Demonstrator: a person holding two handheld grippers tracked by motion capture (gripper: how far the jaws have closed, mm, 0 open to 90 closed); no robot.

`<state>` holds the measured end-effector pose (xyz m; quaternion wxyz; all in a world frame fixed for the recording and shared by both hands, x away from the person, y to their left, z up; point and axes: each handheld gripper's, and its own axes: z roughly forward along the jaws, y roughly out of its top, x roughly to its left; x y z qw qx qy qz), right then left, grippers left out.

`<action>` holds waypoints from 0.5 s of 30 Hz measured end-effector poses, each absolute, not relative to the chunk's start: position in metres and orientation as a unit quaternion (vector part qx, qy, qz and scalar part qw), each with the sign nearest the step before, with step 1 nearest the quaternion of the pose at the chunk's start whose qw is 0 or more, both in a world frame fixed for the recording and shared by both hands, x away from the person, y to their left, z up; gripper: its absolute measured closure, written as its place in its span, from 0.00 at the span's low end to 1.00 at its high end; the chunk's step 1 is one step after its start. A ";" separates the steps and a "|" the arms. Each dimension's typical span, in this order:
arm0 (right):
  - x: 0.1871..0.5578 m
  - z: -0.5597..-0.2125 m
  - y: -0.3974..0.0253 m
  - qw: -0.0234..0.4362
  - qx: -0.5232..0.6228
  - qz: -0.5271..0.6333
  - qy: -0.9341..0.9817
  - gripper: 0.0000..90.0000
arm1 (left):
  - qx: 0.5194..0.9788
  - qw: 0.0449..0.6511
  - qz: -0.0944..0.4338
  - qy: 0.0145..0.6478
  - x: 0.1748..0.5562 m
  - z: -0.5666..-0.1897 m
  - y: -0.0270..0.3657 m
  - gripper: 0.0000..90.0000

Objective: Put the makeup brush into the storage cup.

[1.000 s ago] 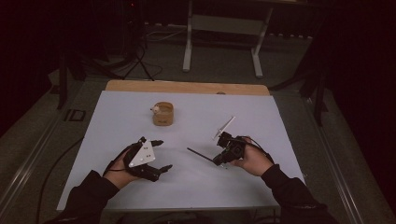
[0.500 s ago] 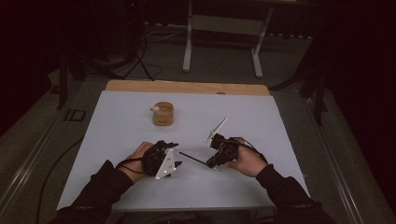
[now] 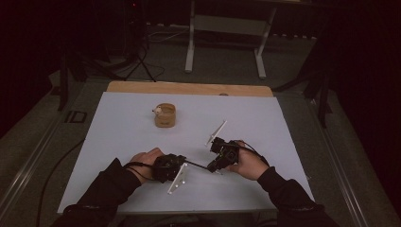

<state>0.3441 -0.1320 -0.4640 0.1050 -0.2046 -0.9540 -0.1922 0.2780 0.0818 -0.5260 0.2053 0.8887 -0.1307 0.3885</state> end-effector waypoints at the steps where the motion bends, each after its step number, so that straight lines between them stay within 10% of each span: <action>1: 0.344 -0.464 -0.132 0.103 -0.204 -0.194 -0.954 0.95 | 0.894 0.204 0.379 -0.127 0.278 -0.526 0.082 0.95; 15: 0.352 -0.407 -0.163 0.030 -0.236 -0.316 -0.918 0.64 | 0.933 0.231 0.275 -0.015 0.289 -0.509 0.090 0.95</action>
